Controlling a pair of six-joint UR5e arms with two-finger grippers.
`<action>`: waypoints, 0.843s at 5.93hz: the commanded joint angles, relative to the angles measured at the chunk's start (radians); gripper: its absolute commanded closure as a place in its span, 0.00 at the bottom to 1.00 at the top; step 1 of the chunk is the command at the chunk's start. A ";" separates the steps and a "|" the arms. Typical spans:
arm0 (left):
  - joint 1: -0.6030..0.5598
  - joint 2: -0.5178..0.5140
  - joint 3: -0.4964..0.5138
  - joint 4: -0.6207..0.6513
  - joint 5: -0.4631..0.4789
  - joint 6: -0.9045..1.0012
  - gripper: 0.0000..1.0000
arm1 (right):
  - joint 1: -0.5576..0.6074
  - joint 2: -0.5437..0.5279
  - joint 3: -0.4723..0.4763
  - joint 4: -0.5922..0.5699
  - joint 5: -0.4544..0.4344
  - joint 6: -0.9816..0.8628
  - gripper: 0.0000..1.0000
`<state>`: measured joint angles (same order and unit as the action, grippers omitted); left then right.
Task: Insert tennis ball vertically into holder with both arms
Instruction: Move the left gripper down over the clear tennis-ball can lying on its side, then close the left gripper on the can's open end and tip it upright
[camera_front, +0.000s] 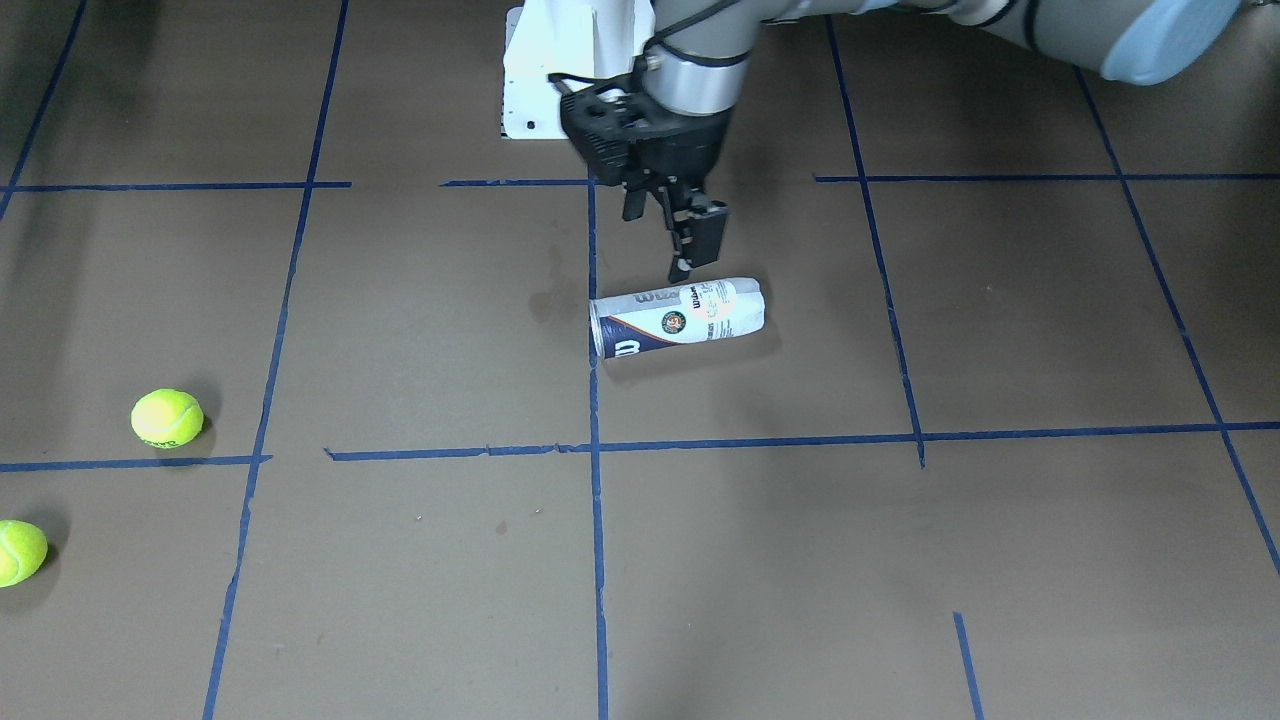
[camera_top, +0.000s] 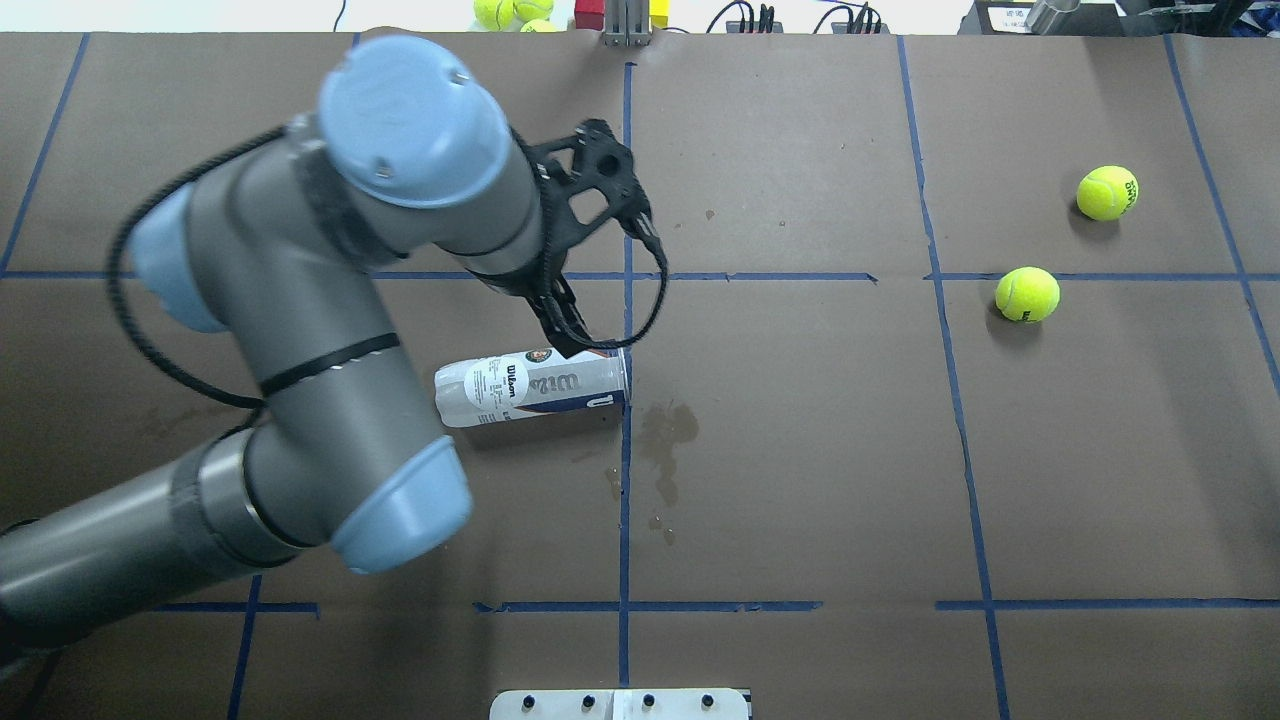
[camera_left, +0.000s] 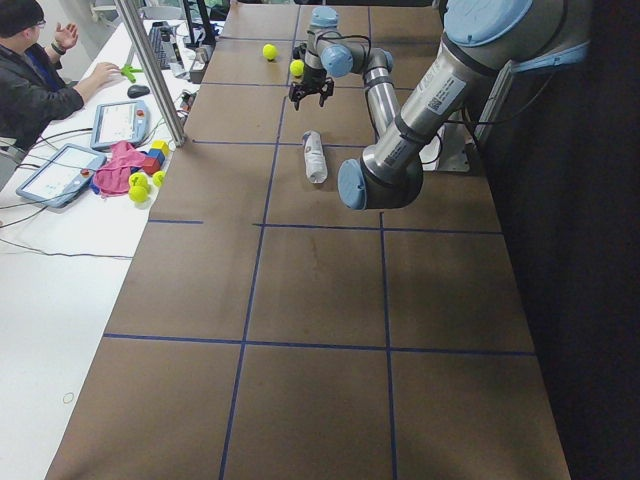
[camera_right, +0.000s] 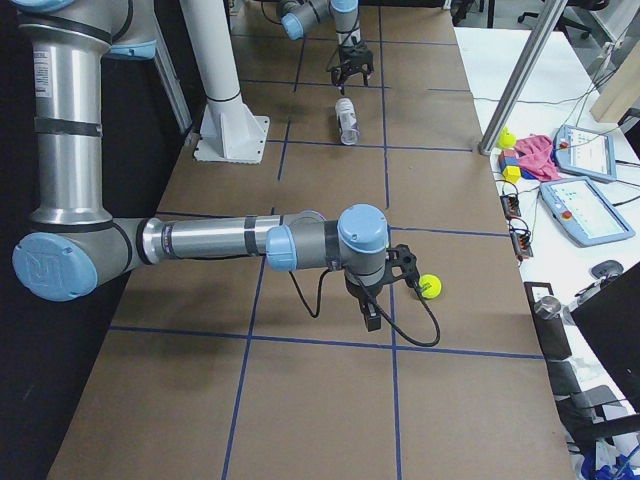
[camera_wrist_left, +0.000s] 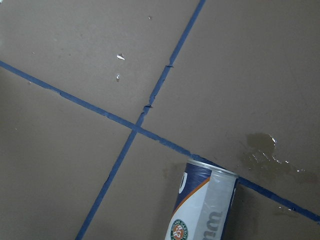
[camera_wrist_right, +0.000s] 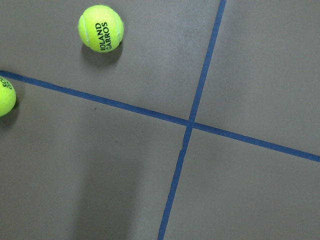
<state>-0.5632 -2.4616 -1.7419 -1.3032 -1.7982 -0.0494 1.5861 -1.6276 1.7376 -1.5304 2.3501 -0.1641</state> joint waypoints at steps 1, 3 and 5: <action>0.055 -0.045 0.128 0.027 0.090 0.078 0.00 | 0.000 0.002 0.000 0.000 0.000 0.000 0.00; 0.084 -0.056 0.194 0.025 0.118 0.107 0.00 | 0.000 0.000 0.000 0.000 0.000 0.000 0.00; 0.132 -0.072 0.232 0.024 0.198 0.108 0.00 | 0.000 0.000 0.000 0.001 0.000 0.000 0.00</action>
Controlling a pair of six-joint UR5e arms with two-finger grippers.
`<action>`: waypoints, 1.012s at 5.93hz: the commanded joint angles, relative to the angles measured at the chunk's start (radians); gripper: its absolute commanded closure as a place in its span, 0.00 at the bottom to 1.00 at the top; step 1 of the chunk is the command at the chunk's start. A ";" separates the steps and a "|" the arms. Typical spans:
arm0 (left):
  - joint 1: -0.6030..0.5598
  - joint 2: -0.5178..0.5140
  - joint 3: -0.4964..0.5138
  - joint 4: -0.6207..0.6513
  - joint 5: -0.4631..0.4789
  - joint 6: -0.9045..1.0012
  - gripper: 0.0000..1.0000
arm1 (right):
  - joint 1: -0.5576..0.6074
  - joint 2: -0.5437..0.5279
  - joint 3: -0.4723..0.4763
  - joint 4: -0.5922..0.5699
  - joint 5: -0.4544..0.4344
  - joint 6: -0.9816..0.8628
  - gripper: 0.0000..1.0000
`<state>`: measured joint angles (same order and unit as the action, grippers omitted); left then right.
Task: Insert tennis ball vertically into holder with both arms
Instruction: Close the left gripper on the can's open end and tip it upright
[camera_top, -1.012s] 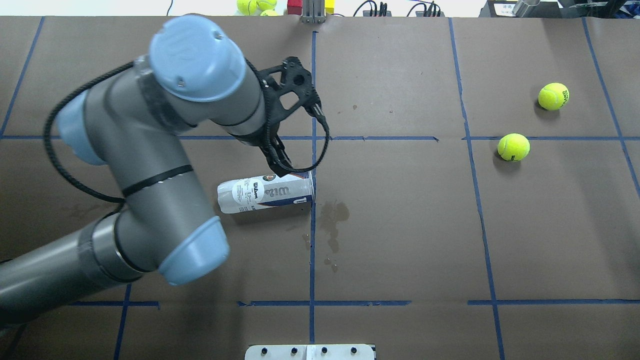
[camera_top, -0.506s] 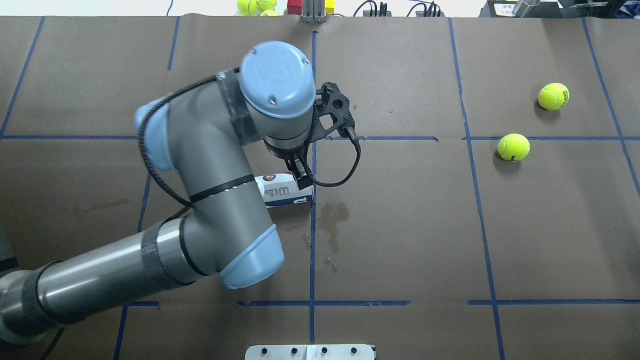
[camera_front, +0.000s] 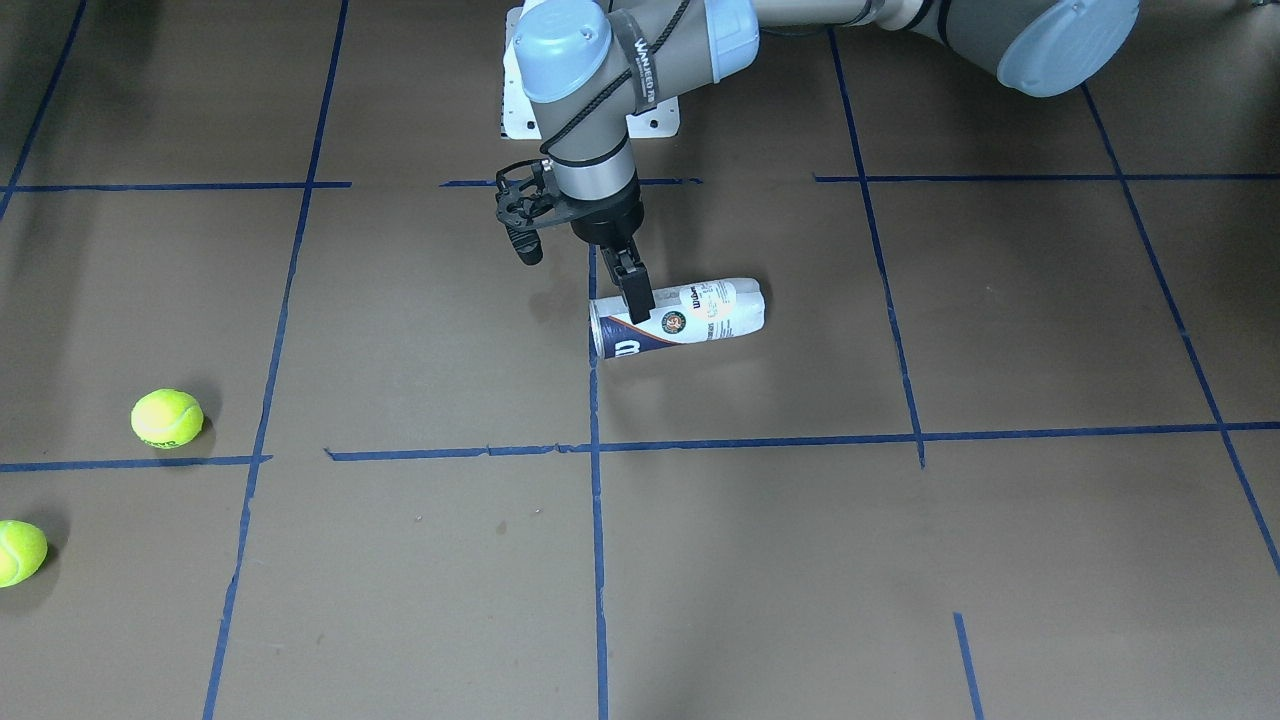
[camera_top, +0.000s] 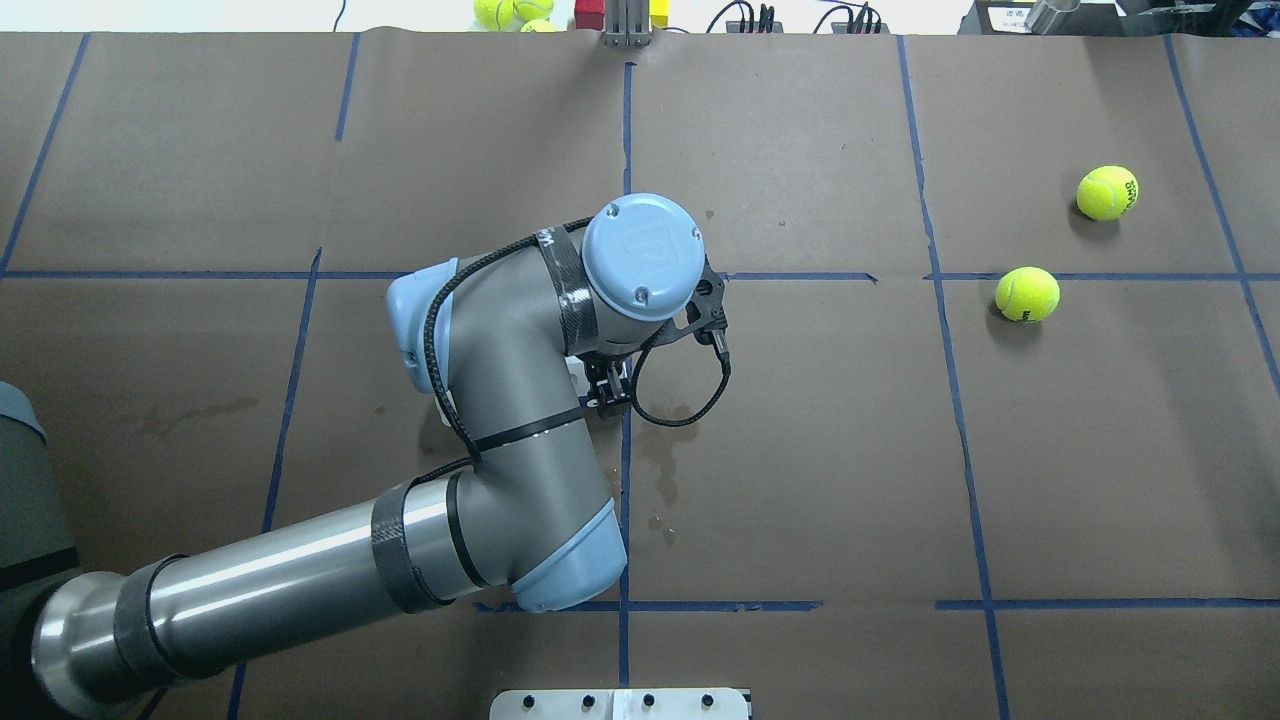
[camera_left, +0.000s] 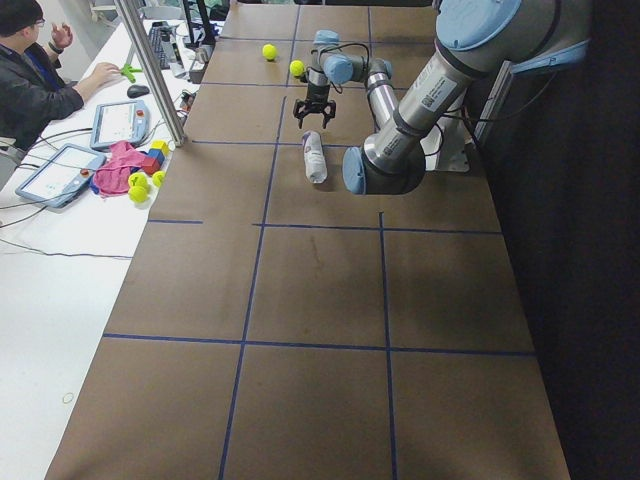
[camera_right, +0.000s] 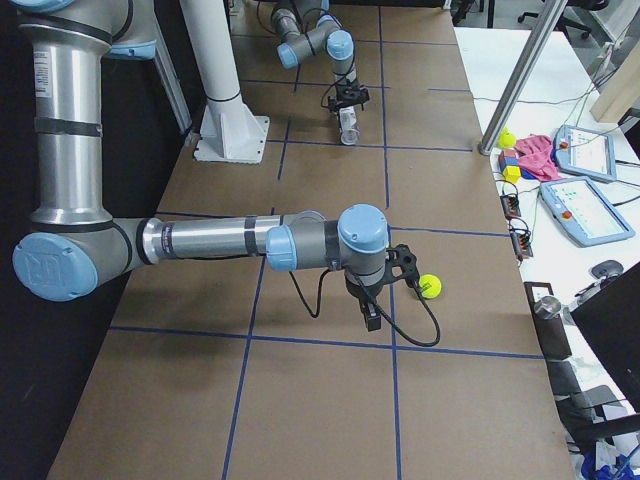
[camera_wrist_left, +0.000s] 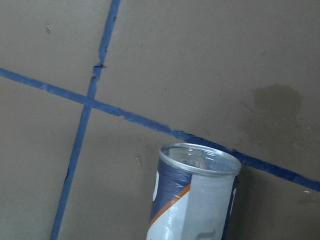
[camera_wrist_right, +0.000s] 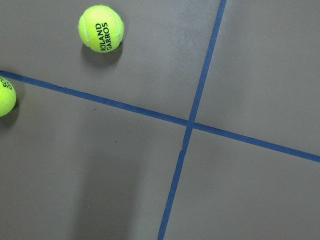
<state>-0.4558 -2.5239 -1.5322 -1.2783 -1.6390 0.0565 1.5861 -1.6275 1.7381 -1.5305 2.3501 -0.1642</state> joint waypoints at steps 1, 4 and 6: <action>0.029 -0.013 0.036 -0.003 0.042 0.002 0.00 | 0.000 0.000 -0.003 0.001 0.000 0.000 0.00; 0.042 -0.015 0.061 -0.006 0.044 0.003 0.00 | 0.000 -0.002 -0.003 0.001 0.000 0.000 0.00; 0.045 -0.015 0.075 -0.013 0.060 0.003 0.00 | 0.000 -0.002 -0.003 0.000 0.000 0.000 0.00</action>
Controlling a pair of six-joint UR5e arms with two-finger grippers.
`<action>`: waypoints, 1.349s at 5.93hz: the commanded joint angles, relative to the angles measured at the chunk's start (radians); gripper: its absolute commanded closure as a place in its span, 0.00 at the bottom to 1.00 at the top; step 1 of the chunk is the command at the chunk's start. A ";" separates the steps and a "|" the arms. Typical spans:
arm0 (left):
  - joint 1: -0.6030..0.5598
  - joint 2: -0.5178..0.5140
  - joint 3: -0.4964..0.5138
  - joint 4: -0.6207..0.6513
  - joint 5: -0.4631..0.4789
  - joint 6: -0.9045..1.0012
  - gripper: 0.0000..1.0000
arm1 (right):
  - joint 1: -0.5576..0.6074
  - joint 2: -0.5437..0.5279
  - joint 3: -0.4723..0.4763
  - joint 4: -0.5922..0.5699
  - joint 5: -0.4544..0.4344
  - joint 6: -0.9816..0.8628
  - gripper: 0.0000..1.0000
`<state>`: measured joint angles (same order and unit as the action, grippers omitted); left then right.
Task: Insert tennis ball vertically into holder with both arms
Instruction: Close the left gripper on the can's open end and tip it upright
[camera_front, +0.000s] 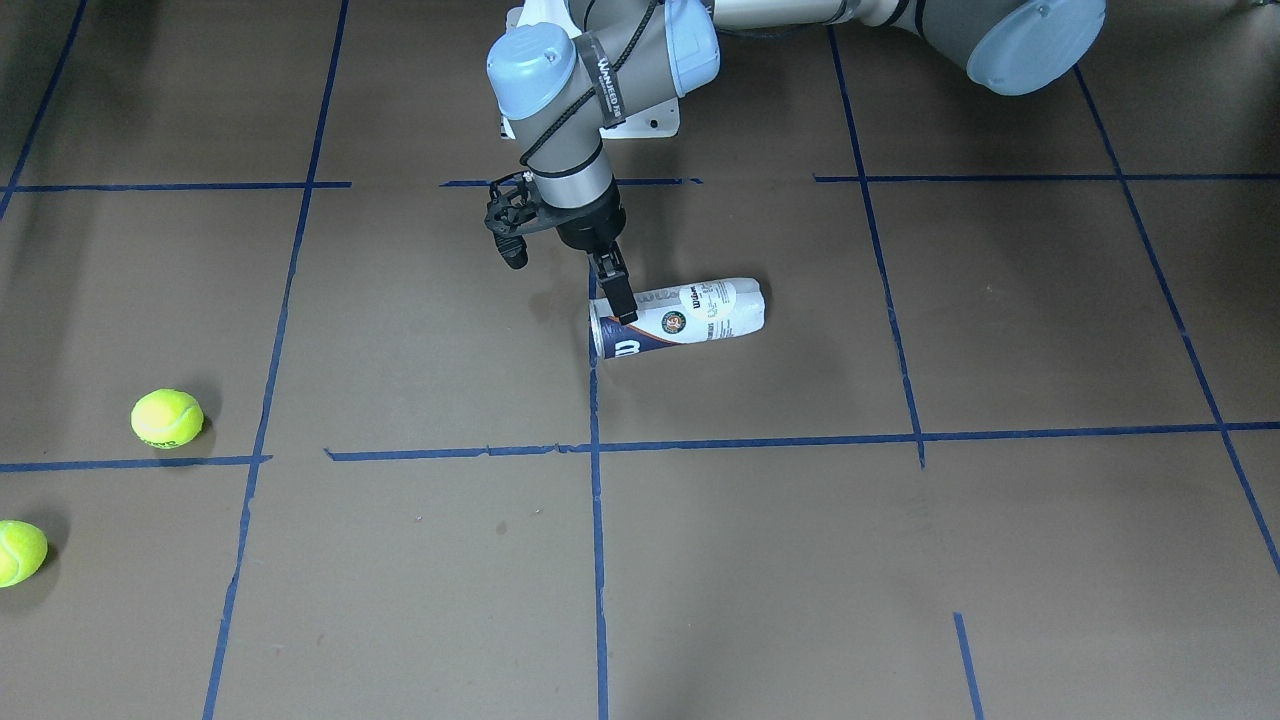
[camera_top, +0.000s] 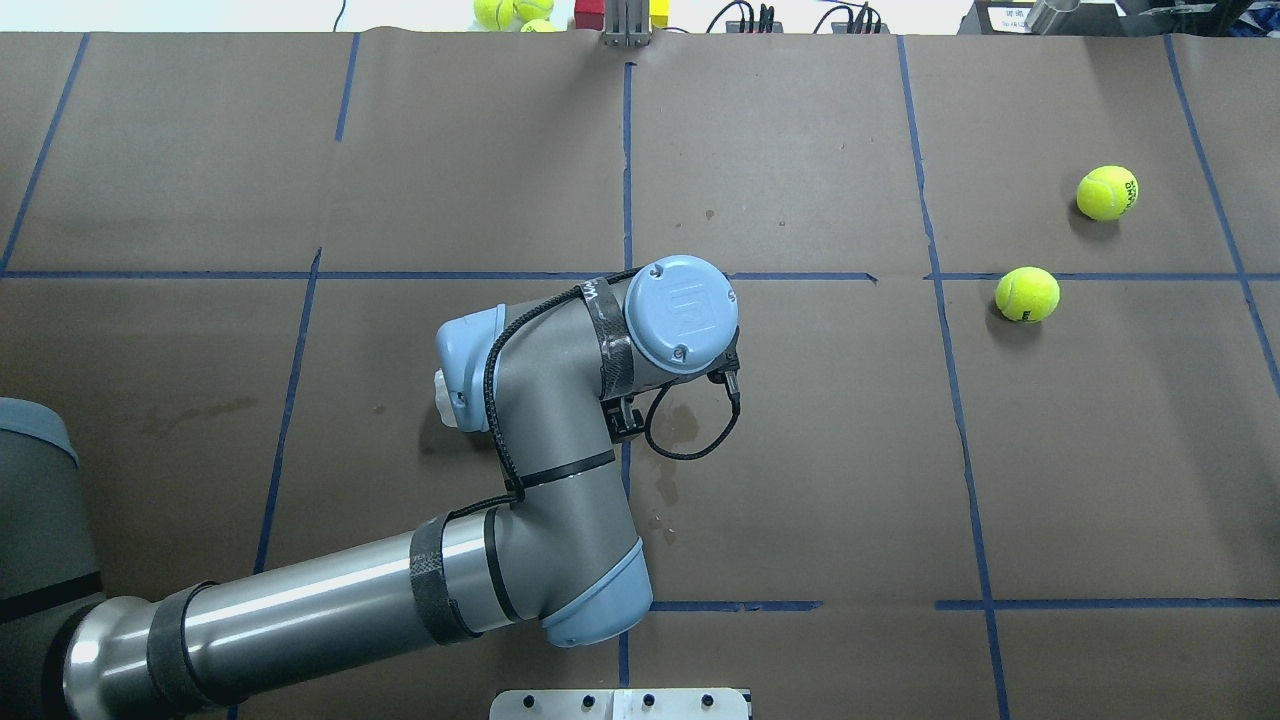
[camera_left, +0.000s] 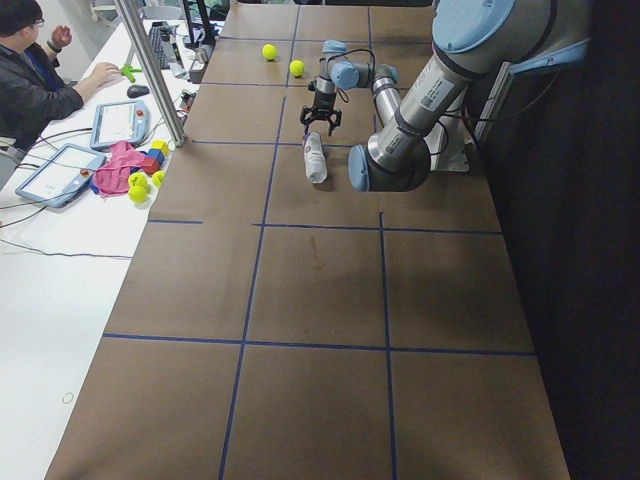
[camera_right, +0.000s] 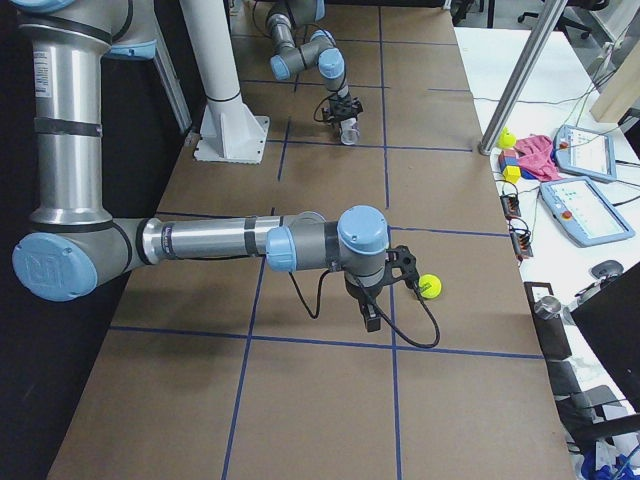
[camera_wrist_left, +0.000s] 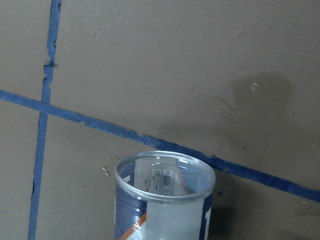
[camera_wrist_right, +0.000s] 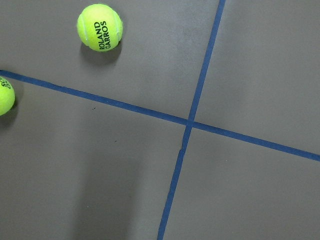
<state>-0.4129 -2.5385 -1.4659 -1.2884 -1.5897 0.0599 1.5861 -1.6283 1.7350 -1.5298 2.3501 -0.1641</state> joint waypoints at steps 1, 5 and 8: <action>0.011 -0.003 0.019 -0.008 0.013 0.000 0.00 | 0.000 -0.001 -0.002 -0.001 -0.002 0.000 0.00; 0.026 -0.011 0.091 -0.098 0.049 -0.003 0.00 | 0.000 -0.001 -0.005 -0.001 -0.002 0.000 0.00; 0.020 -0.025 0.046 -0.106 0.050 0.001 0.00 | 0.000 -0.001 -0.005 -0.001 0.000 0.000 0.00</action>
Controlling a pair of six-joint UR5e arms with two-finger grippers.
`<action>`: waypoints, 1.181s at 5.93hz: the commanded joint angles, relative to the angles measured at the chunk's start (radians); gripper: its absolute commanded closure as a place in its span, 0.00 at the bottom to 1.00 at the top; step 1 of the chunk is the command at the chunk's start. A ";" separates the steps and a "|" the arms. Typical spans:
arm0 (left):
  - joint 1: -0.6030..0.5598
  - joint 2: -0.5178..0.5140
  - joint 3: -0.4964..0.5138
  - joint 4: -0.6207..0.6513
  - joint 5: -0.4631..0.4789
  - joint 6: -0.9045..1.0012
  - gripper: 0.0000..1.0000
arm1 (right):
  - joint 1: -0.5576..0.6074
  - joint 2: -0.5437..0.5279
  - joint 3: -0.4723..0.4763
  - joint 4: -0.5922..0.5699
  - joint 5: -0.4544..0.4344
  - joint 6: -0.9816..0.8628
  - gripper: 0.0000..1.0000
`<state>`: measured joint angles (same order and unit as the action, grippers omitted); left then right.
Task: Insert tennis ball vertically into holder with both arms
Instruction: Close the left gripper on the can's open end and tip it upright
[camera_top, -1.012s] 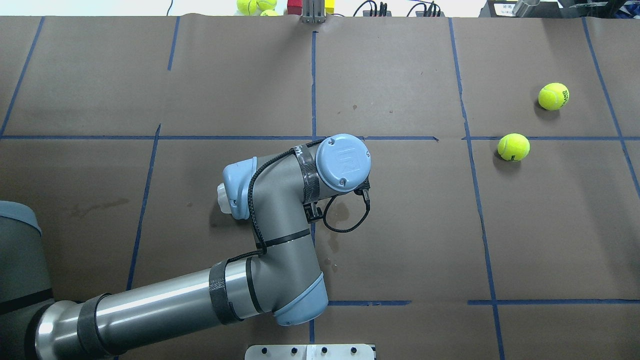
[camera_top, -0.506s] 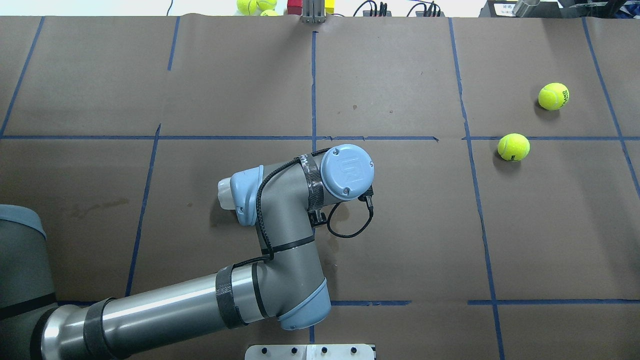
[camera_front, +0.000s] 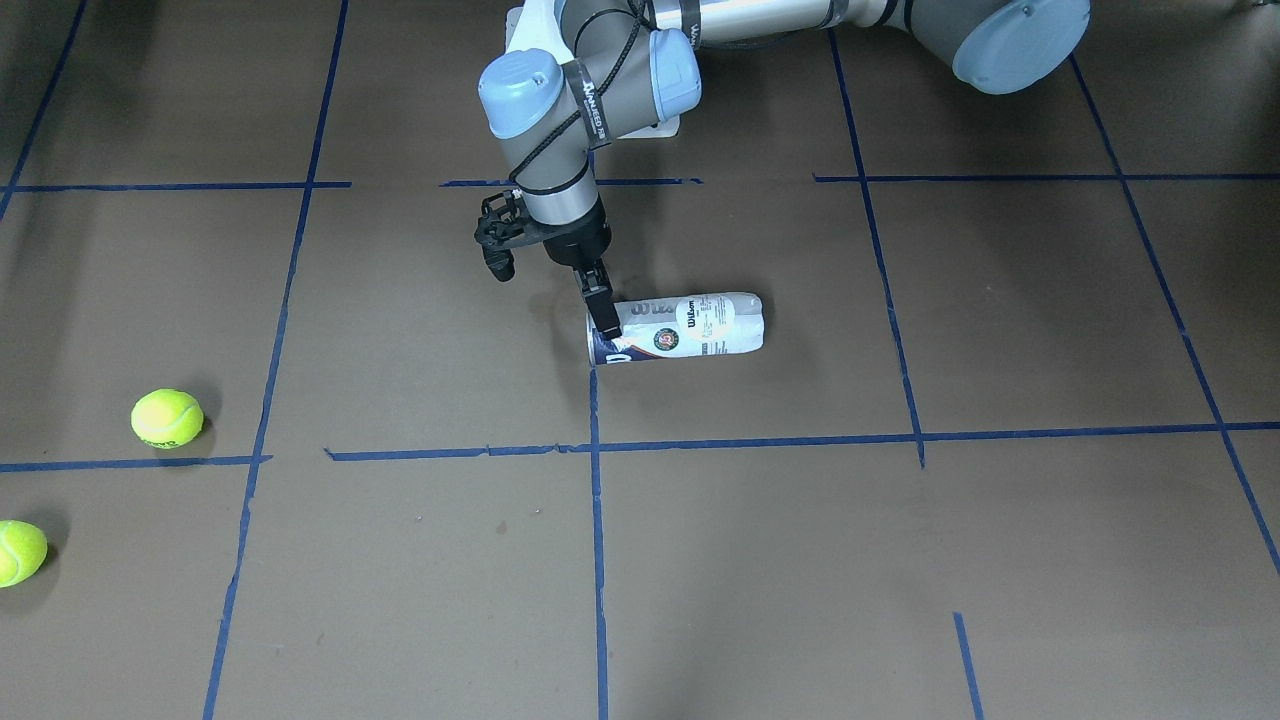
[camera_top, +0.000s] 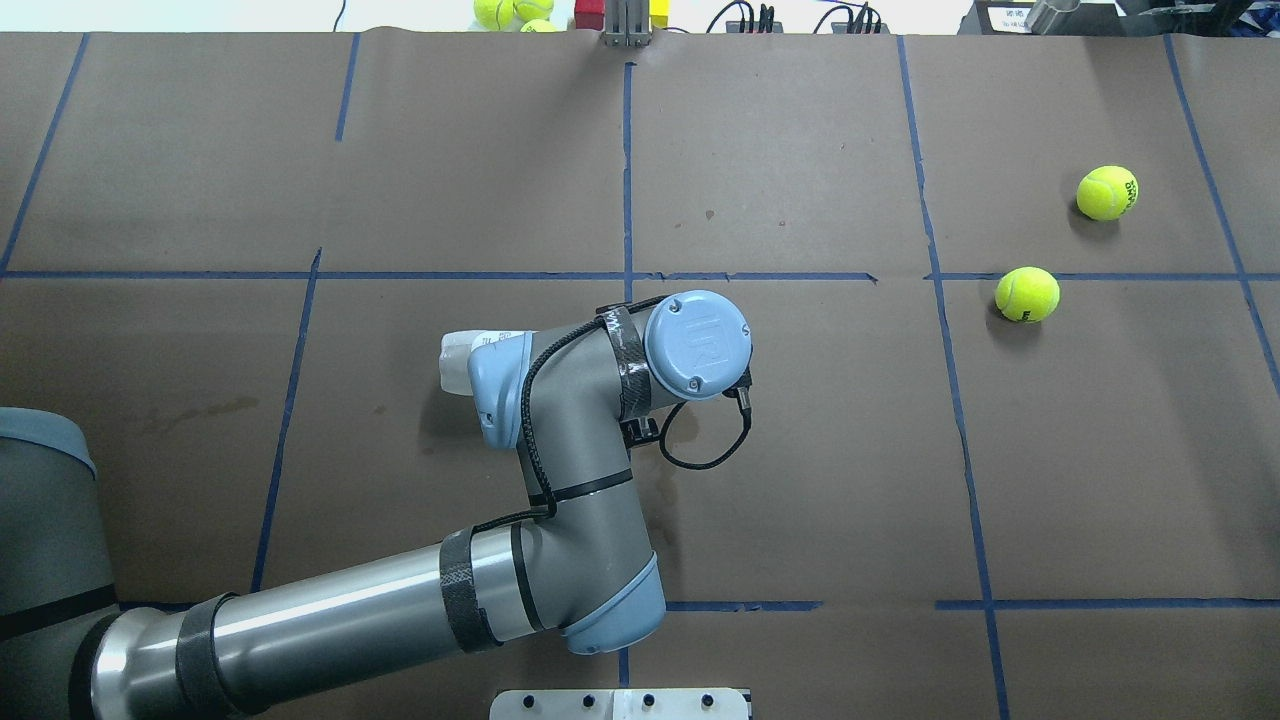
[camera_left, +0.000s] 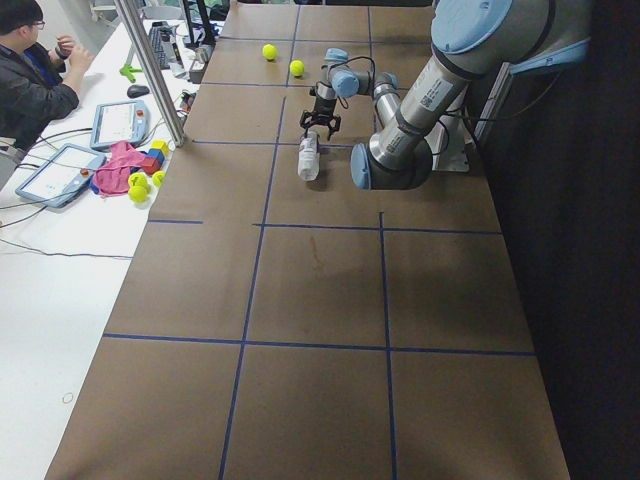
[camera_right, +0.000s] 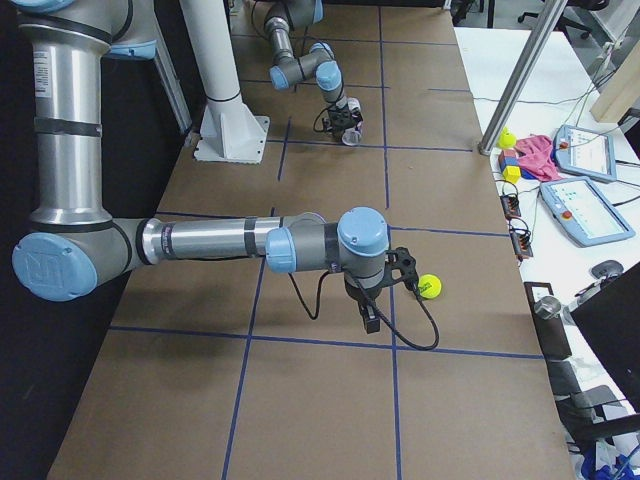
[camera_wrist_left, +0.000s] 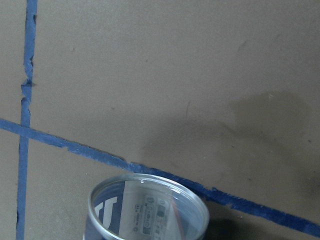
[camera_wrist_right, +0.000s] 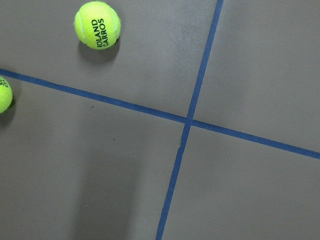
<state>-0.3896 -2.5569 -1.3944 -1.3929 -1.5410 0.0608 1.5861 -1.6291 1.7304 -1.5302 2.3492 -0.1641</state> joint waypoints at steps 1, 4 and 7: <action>-0.006 -0.005 -0.032 -0.001 0.001 0.001 0.00 | 0.000 0.000 0.001 -0.001 0.001 0.000 0.00; -0.009 0.015 -0.031 -0.003 -0.001 0.002 0.00 | 0.000 0.002 0.000 -0.001 -0.001 0.000 0.00; -0.011 0.035 -0.019 -0.039 0.001 0.030 0.00 | 0.000 0.002 0.000 -0.001 -0.001 0.000 0.00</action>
<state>-0.3991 -2.5254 -1.4189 -1.4096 -1.5405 0.0849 1.5861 -1.6276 1.7303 -1.5309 2.3485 -0.1641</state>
